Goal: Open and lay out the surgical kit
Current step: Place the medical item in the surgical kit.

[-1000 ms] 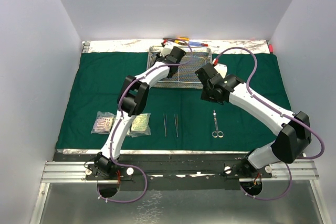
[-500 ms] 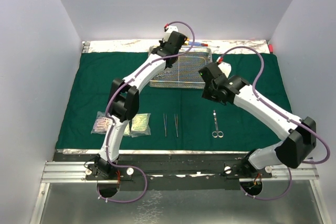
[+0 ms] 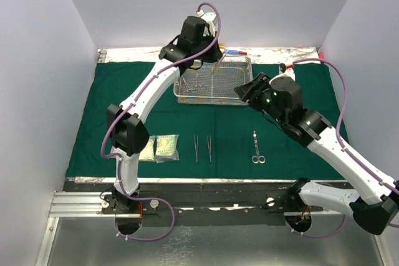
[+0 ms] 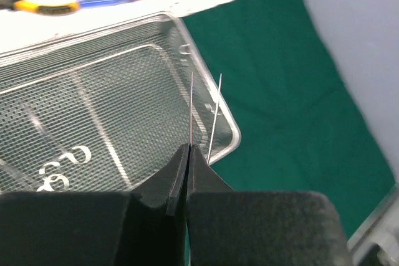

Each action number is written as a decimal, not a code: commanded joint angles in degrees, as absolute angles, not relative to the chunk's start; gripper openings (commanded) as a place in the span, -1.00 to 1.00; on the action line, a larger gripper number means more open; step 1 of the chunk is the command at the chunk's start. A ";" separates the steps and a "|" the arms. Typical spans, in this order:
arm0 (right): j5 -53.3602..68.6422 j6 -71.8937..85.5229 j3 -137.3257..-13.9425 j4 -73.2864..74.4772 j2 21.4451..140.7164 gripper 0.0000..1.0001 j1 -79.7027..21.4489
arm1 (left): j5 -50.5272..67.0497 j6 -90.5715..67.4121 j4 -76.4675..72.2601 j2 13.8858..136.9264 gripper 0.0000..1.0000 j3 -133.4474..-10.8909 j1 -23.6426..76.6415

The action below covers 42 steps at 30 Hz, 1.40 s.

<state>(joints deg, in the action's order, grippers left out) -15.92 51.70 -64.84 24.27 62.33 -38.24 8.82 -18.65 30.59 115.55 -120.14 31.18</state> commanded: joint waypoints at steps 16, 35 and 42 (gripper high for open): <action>-3.86 56.24 -60.89 -2.81 61.90 0.35 -38.06 | 31.69 -35.48 27.59 104.96 -1.00 -120.18 29.18; -1.46 53.88 -61.94 -20.35 62.26 0.36 -38.06 | 45.58 -66.16 3.80 97.04 -1.00 -111.15 26.19; 2.26 54.12 -63.43 -24.22 63.63 0.04 -38.02 | 46.70 -69.75 -1.06 95.84 -1.00 -109.84 26.03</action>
<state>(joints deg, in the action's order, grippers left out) -0.93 54.41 -61.63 -20.67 63.00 -38.22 43.81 -64.79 5.80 98.54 -110.59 26.26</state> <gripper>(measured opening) 0.553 0.004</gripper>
